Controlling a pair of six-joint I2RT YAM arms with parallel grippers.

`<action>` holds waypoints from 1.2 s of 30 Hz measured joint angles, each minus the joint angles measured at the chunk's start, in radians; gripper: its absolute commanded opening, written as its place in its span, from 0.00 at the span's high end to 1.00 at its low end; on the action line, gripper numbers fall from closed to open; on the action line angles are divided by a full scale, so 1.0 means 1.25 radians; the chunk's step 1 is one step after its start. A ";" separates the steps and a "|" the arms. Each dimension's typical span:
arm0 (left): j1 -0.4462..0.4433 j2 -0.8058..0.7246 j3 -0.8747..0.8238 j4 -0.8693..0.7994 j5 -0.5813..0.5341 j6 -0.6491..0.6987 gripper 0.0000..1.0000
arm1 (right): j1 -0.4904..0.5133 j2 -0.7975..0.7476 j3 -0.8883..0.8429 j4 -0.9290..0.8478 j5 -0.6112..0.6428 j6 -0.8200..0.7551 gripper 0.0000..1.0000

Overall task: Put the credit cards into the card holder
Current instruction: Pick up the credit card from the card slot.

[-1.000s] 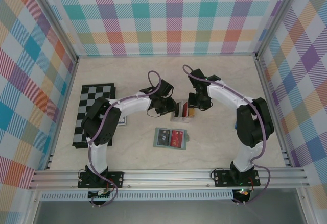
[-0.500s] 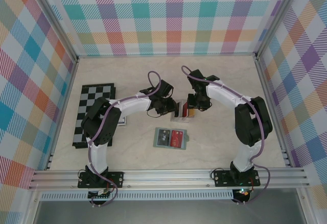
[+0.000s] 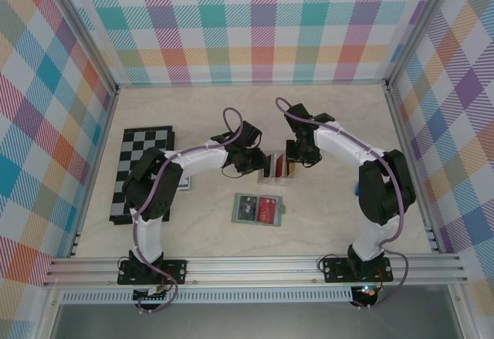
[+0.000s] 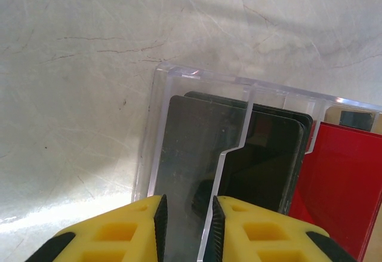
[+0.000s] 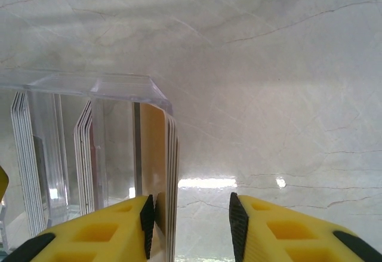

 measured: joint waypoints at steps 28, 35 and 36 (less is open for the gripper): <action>0.000 0.000 -0.001 0.003 0.003 -0.005 0.73 | 0.001 -0.010 0.014 -0.009 -0.020 -0.015 0.90; 0.000 0.000 -0.001 0.003 0.004 -0.013 0.73 | 0.001 -0.013 0.016 -0.014 -0.016 -0.015 0.85; 0.000 0.000 -0.001 0.003 0.004 -0.013 0.73 | 0.001 -0.013 0.016 -0.015 -0.014 -0.015 0.84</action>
